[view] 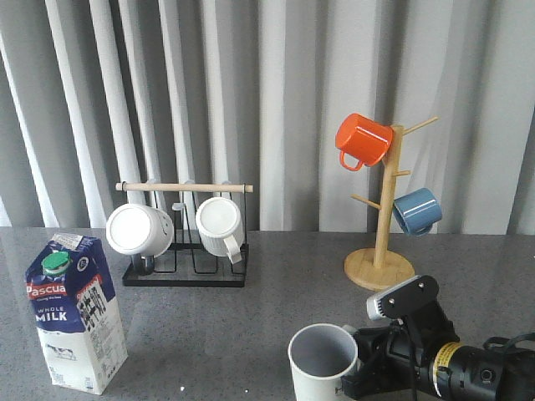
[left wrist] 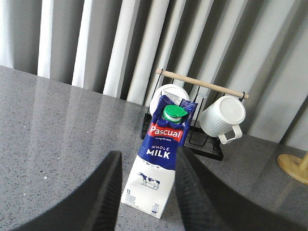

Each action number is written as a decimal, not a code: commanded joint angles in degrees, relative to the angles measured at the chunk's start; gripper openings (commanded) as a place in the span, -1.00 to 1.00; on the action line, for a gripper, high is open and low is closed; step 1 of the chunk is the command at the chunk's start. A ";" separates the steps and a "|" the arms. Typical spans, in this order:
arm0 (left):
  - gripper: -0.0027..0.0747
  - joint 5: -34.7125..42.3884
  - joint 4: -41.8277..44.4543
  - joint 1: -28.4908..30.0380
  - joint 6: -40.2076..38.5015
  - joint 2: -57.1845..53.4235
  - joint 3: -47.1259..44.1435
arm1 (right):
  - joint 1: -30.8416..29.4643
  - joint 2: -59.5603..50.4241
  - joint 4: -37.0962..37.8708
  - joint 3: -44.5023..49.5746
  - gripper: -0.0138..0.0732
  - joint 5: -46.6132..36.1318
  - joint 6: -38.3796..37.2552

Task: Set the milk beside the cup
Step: 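Slide the white HOME mug toward the middle of the table, then open the right gripper and withdraw it from the mug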

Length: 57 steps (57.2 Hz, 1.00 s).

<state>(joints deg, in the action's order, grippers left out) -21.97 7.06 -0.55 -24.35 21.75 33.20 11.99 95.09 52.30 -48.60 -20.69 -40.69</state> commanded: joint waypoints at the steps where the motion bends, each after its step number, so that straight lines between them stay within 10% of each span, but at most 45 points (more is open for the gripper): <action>1: -0.23 4.21 -0.32 -0.07 0.14 0.84 1.95 | -0.11 -2.08 0.36 -1.96 -0.22 -3.43 -0.92; 19: -0.23 4.21 -0.32 -0.07 0.14 0.84 1.95 | -0.17 -2.79 0.36 -1.96 0.20 0.34 -1.00; 57: -0.23 4.21 -0.32 -0.07 0.14 0.84 1.95 | -0.17 -28.82 0.00 -1.91 0.10 24.59 -3.42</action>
<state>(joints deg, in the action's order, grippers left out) -21.97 7.06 -0.55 -24.35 21.75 33.20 11.99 72.62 52.74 -48.88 2.00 -44.03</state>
